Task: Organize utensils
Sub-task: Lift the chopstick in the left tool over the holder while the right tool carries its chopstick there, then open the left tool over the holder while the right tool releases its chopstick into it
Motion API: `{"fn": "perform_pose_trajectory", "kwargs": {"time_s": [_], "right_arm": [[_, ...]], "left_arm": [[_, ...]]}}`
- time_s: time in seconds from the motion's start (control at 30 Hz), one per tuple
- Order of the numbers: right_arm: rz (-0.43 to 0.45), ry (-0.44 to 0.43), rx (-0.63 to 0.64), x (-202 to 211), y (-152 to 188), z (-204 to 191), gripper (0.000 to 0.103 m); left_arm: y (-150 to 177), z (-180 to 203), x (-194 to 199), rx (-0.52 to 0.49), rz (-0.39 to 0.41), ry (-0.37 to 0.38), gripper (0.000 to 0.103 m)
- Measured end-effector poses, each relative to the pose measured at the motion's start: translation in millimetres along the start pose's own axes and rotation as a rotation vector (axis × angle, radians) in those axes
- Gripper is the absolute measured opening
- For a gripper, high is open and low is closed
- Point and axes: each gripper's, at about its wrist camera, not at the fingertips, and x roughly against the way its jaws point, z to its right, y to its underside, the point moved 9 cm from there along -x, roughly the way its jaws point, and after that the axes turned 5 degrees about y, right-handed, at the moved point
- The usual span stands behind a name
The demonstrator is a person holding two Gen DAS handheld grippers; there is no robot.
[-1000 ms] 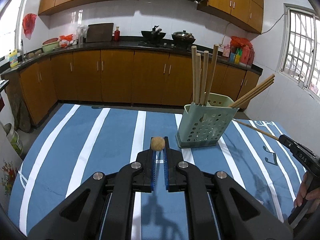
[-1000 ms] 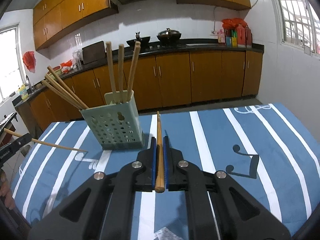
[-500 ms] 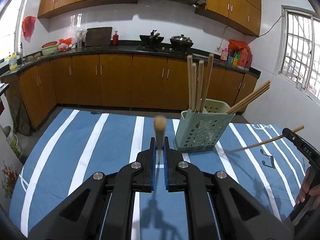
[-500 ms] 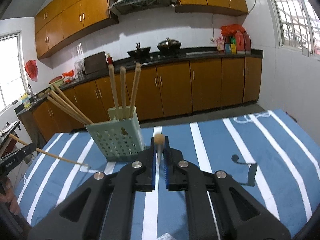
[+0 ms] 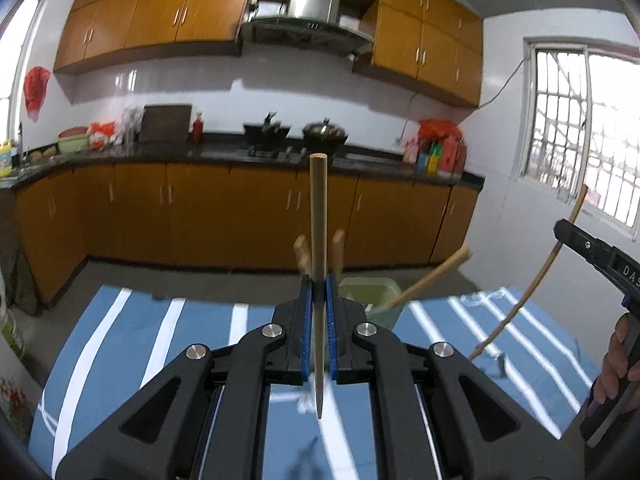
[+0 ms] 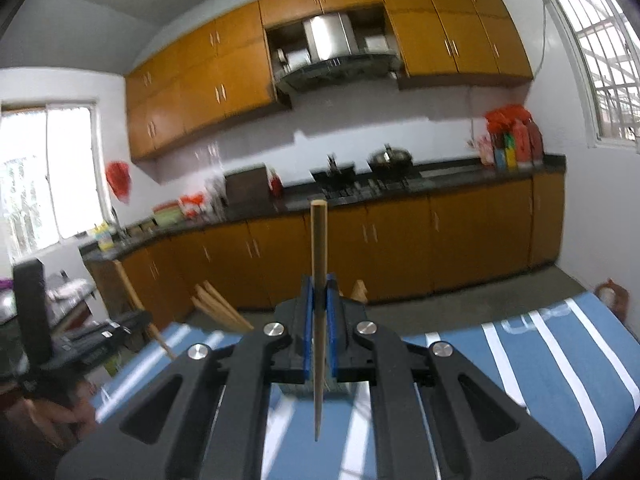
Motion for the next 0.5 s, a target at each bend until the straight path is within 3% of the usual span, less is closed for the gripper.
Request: {"fn": "perform_pose_trajectory", "kwargs": {"time_s": [0.27, 0.37, 0.5], "right_arm": [[0.213, 0.029, 0.003, -28, -54, -21, 0.008], [0.226, 0.049, 0.028, -51, -51, -25, 0.008], [0.170, 0.072, 0.054, -91, -30, -24, 0.008]], "left_arm": [[-67, 17, -17, 0.017, 0.168, -0.002, 0.007], [-78, 17, -30, 0.024, 0.213, -0.022, 0.007], [-72, 14, -55, 0.047, 0.212, -0.027, 0.007]]}}
